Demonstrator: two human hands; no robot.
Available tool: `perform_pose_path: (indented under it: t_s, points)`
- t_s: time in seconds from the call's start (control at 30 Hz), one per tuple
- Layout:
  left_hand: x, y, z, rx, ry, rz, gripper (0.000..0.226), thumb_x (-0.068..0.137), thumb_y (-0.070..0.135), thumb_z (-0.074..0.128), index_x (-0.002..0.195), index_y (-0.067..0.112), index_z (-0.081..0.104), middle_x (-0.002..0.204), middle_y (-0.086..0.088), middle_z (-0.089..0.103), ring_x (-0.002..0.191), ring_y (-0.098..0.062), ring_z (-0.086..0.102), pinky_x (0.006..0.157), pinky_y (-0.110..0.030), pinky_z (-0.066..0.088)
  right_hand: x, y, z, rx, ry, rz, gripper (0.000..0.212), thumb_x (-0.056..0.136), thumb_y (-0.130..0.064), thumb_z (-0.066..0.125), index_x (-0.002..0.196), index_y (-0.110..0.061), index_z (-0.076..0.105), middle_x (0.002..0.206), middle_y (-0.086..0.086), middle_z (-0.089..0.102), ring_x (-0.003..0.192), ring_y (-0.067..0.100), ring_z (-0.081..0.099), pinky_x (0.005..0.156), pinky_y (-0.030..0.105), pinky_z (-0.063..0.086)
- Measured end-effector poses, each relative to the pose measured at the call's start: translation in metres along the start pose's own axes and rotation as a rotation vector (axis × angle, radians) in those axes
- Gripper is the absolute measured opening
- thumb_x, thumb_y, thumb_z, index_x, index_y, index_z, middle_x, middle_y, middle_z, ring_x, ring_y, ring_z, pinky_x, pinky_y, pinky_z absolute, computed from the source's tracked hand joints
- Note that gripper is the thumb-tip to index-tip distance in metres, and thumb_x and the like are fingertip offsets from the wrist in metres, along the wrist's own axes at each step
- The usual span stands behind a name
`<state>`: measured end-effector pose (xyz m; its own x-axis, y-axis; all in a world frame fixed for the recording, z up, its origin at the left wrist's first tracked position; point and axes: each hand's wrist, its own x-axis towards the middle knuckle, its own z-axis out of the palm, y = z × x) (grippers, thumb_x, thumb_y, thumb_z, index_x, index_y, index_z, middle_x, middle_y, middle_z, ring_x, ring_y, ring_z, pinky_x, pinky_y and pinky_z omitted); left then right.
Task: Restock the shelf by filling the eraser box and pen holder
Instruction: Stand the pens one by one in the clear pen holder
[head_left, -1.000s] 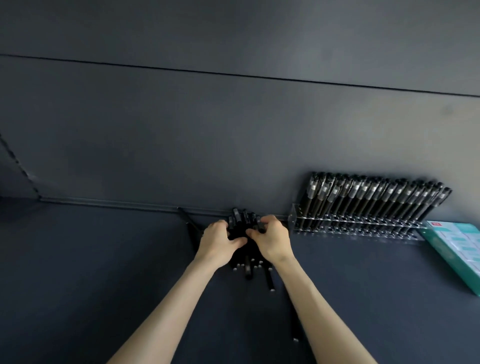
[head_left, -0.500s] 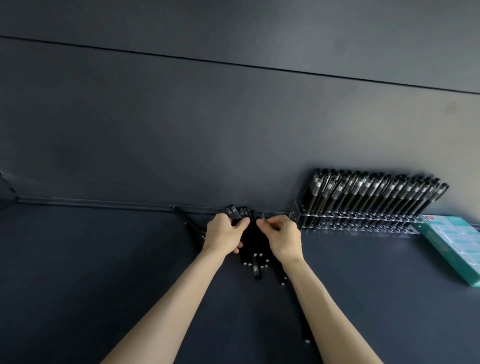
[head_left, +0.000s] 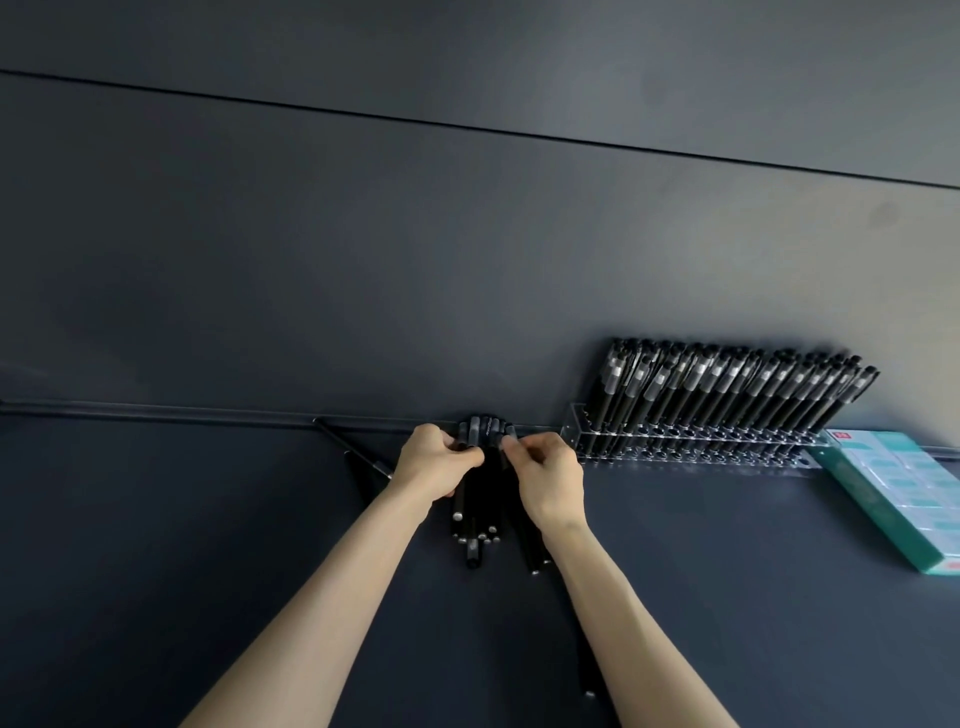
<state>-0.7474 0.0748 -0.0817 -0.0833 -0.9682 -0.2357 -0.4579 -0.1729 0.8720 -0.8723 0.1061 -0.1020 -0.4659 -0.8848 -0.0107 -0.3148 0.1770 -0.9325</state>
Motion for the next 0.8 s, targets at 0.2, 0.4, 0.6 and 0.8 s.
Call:
perform_pose_path:
  t_s: [0.2, 0.4, 0.6, 0.8]
  points:
    - [-0.007, -0.007, 0.001, 0.022, 0.095, 0.078, 0.026, 0.092, 0.019, 0.054, 0.084, -0.005, 0.061, 0.072, -0.011, 0.062, 0.062, -0.019, 0.054, 0.057, -0.028, 0.04, -0.005, -0.004, -0.002, 0.127, -0.003, 0.032, 0.021, 0.087, -0.035, 0.064, 0.086, -0.014, 0.064, 0.078, -0.002, 0.064, 0.076, 0.014, 0.06, 0.069, 0.022, 0.046]
    - [-0.03, 0.006, -0.004, -0.158, 0.083, 0.2, 0.026, 0.102, 0.026, 0.037, 0.106, 0.003, 0.048, 0.07, -0.001, 0.051, 0.059, -0.013, 0.049, 0.057, -0.026, 0.045, -0.007, -0.022, -0.011, 0.294, -0.035, 0.011, 0.023, 0.087, -0.034, 0.064, 0.077, -0.014, 0.065, 0.066, -0.005, 0.059, 0.068, 0.011, 0.055, 0.072, 0.029, 0.046]
    - [-0.067, 0.034, 0.018, -0.447, -0.131, 0.211, 0.026, 0.095, 0.032, 0.053, 0.088, 0.008, 0.045, 0.059, 0.003, 0.037, 0.039, -0.006, 0.024, 0.037, -0.018, 0.017, -0.015, -0.038, -0.065, 0.282, -0.013, -0.194, 0.023, 0.089, -0.029, 0.062, 0.089, -0.007, 0.065, 0.069, 0.005, 0.062, 0.059, 0.009, 0.053, 0.058, 0.024, 0.047]
    - [-0.095, 0.058, 0.08, -0.415, -0.261, 0.237, 0.016, 0.085, 0.025, 0.07, 0.076, 0.014, 0.061, 0.05, 0.008, 0.029, 0.04, -0.007, 0.023, 0.038, -0.02, 0.017, -0.014, -0.031, -0.141, 0.431, -0.071, -0.267, 0.009, 0.092, -0.014, 0.058, 0.1, -0.01, 0.056, 0.074, 0.001, 0.064, 0.054, 0.005, 0.059, 0.056, 0.02, 0.051]
